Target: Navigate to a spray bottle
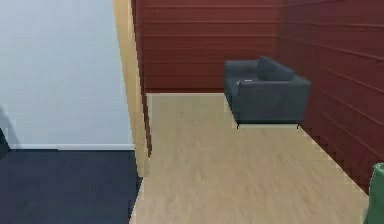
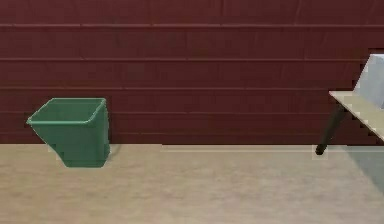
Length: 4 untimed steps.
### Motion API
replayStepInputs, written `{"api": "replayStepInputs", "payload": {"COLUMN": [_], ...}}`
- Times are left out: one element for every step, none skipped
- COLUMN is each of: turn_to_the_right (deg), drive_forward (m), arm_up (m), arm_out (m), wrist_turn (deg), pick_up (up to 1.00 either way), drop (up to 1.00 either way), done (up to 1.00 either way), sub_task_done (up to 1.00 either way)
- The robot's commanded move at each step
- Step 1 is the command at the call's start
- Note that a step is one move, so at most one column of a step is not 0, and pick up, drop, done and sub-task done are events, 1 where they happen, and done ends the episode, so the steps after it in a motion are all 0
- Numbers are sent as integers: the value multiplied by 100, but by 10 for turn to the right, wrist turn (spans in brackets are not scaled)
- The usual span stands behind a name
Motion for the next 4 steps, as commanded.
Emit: {"api": "replayStepInputs", "payload": {"turn_to_the_right": [-450,-240,0,-360], "drive_forward": [0,0,85,0], "arm_up": [0,0,0,0], "arm_out": [0,0,0,0], "wrist_turn": [0,0,0,0], "pick_up": [0,0,0,0], "drop": [0,0,0,0], "done": [0,0,0,0], "sub_task_done": [0,0,0,0]}}
